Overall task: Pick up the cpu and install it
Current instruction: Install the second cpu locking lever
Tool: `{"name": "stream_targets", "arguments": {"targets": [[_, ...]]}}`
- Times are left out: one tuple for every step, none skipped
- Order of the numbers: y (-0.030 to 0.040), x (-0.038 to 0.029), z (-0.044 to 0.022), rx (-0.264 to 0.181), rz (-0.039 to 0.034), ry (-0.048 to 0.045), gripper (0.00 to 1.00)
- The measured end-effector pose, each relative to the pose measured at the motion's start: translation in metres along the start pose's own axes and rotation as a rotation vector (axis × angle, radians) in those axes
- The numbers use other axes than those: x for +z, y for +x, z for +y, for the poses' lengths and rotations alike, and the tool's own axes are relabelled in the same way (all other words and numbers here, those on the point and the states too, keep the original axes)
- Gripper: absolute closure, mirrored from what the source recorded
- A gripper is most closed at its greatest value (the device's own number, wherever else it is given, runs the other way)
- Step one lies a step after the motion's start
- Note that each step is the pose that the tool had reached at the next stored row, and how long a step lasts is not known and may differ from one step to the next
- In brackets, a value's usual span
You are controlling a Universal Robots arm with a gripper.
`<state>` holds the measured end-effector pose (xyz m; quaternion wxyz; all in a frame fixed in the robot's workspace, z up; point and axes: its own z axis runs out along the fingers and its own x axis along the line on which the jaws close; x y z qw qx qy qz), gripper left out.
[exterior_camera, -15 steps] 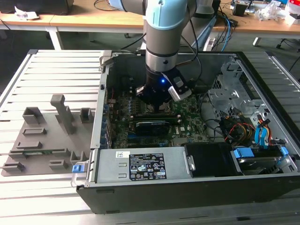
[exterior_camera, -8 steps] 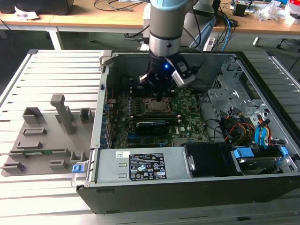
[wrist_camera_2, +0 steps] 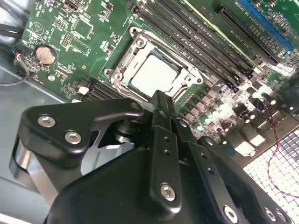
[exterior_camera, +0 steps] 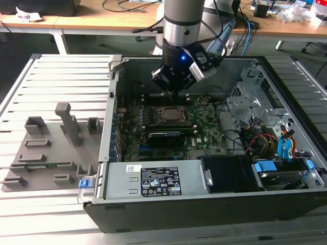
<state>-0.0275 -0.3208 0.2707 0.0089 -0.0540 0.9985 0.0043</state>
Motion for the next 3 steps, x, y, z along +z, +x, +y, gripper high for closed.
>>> {"name": "stream_targets", "arguments": {"targets": [[0.0,-0.0001,0.0,0.0,0.0,0.0,0.89],[0.0,-0.0002,0.0,0.0,0.0,0.0,0.89],[0.0,-0.0002,0.0,0.0,0.0,0.0,0.89]]}}
